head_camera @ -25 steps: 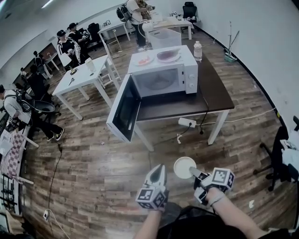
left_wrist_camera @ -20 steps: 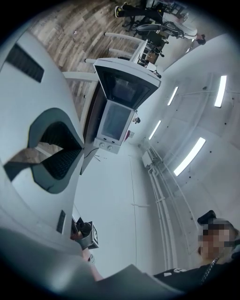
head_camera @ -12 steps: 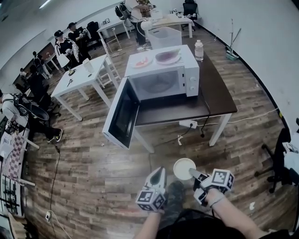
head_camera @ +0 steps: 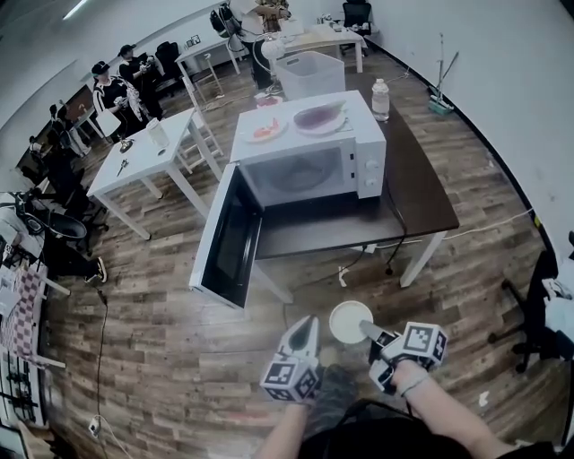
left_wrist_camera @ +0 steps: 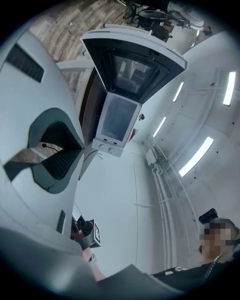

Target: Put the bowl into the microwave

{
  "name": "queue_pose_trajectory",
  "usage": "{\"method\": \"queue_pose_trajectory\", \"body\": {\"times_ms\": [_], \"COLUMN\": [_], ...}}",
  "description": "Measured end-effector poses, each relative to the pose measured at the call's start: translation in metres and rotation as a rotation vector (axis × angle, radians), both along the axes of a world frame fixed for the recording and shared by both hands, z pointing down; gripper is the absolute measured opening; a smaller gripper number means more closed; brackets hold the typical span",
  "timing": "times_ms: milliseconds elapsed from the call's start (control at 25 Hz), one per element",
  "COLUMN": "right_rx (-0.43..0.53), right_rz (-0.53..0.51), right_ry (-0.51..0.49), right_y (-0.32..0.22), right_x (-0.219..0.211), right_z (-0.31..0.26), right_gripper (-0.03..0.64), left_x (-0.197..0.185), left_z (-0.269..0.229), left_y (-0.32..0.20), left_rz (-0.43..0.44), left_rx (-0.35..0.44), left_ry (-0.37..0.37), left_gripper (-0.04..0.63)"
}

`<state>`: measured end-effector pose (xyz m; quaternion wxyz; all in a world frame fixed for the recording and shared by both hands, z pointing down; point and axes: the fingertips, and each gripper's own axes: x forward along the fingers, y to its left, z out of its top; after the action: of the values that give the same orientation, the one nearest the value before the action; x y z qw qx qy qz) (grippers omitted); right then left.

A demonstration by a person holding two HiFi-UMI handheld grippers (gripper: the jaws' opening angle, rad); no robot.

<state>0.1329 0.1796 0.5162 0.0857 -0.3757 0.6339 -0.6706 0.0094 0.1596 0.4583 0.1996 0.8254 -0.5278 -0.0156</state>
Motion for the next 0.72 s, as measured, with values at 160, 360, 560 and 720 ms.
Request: {"method": "queue_pose_trajectory", "body": {"times_ms": [160, 360, 560, 720], "right_rx": [0.007, -0.005, 0.005, 0.007], "right_rz": [0.003, 0.002, 0.006, 0.023], "right_ry": [-0.005, -0.001, 0.0, 0.012], "right_y": [-0.027, -0.059, -0.093, -0.12], "right_x": [-0.01, -0.023, -0.035, -0.042], "right_z": [-0.006, -0.005, -0.005, -0.002], "right_gripper": [0.117, 0.117, 0.117, 0.117], "left_x": [-0.003, -0.015, -0.021, -0.027], "left_z": [0.0, 0.002, 0.003, 0.006], "left_y": [-0.023, -0.056, -0.087, -0.11], "left_rz": [0.013, 0.01, 0.02, 0.034], "left_rx": [-0.011, -0.015, -0.026, -0.032], "left_ry": [0.003, 0.009, 0.025, 0.041], "left_gripper": [0.0, 0.0, 0.001, 0.0]}}
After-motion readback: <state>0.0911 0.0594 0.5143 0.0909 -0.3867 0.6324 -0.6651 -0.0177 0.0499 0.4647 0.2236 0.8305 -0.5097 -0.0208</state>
